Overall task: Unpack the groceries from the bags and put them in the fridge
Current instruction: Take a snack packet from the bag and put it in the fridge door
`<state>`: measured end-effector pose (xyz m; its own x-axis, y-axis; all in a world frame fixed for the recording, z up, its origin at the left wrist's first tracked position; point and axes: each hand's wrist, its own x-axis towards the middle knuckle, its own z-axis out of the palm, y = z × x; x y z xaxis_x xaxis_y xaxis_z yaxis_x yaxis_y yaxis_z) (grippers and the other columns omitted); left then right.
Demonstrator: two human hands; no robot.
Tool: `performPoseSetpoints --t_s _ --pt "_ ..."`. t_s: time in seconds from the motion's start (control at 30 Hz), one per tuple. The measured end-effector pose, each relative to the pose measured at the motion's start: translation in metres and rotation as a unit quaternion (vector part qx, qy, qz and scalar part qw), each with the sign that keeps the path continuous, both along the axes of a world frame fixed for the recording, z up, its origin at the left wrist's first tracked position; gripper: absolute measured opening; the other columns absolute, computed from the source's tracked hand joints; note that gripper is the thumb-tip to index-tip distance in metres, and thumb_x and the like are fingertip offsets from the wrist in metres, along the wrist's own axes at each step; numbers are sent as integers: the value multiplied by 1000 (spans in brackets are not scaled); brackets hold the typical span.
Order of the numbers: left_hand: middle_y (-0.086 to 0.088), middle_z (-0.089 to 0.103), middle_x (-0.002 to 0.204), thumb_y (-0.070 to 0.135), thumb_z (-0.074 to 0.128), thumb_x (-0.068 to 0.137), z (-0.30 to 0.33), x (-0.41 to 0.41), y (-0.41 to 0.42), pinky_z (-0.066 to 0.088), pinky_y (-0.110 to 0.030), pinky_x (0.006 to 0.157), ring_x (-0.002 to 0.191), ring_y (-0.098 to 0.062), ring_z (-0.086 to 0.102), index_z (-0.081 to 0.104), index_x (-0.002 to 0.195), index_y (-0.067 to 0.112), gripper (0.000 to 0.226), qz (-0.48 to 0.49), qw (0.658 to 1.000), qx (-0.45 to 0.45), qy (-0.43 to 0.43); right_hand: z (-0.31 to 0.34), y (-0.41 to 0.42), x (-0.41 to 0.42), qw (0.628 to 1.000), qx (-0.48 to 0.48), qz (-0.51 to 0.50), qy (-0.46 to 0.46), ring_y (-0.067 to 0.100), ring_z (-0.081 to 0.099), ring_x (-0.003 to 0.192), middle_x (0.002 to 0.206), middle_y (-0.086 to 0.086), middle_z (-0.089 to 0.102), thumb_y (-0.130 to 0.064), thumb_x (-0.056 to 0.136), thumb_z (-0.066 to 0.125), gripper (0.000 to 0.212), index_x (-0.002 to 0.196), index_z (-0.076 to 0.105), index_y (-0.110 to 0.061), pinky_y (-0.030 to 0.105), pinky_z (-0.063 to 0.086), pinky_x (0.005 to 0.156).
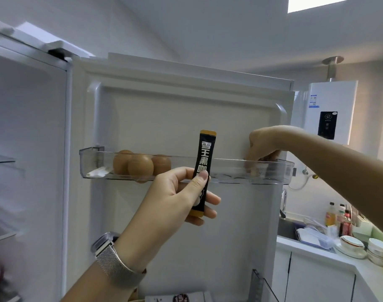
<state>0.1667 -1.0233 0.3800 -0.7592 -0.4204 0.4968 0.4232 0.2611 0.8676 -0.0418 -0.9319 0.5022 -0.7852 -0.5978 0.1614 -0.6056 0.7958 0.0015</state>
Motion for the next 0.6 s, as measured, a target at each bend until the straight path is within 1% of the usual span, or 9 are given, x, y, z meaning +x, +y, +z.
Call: performPoseSetpoints --t_s 0.17,0.23,0.27,0.3,0.33,0.4,0.43,0.5,0.6 --pt "-4 74 72 32 52 92 3 -1 -1 53 -23 47 54 -16 68 60 100 12 23 2 1000 -2 6 3 9 1 997 -35 24 -58 19 60 56 61 4 64 -39 78 76 35 72 68 -5 30 56 65" --pt "-4 74 71 33 52 92 4 -3 0 52 -23 46 52 -16 67 60 99 12 24 4 1000 -1 17 7 15 7 990 -115 87 -8 16 61 65 75 3 69 -41 81 72 32 84 72 -9 28 56 64" --pt "-4 74 70 33 51 92 4 -4 0 52 -23 46 52 -16 67 60 99 12 24 5 1000 3 26 8 18 13 972 -184 144 14 15 61 69 82 3 71 -39 83 70 28 89 73 -12 25 54 64" --pt "-4 74 70 34 51 91 5 -5 1 53 -23 46 52 -16 67 60 98 13 24 5 999 7 35 9 21 24 945 -249 211 -10 14 61 74 89 2 72 -37 85 67 25 93 73 -13 24 53 65" --pt "-3 74 70 34 51 90 5 -6 2 54 -24 47 54 -16 68 60 98 14 24 4 999 10 44 10 24 36 914 -288 274 -77 15 61 78 94 2 73 -38 86 64 28 96 72 -13 24 52 66" --pt "-2 74 71 35 51 89 7 -9 4 56 -25 49 57 -15 69 59 98 16 23 -2 998 13 56 8 31 62 866 -278 364 -201 14 61 82 99 3 73 -47 83 58 41 100 71 -12 24 52 68" --pt "-2 74 71 35 51 89 7 -10 5 56 -26 50 58 -15 70 59 99 17 22 -8 998 11 59 4 33 73 864 -252 388 -200 12 62 82 99 2 73 -51 80 57 44 100 72 -14 24 52 68" --pt "-1 74 72 34 50 89 8 -14 9 56 -27 52 61 -15 70 60 96 16 22 -18 998 -9 61 -8 32 87 879 -216 409 -121 5 61 75 95 2 74 -52 78 59 43 97 73 -17 23 52 68" --pt "-2 74 75 37 50 87 5 -17 14 56 -26 53 67 -16 72 61 93 15 25 -12 997 -46 64 -21 28 96 874 -235 420 -72 -1 58 60 90 6 74 -36 83 64 31 99 73 -10 20 51 62"
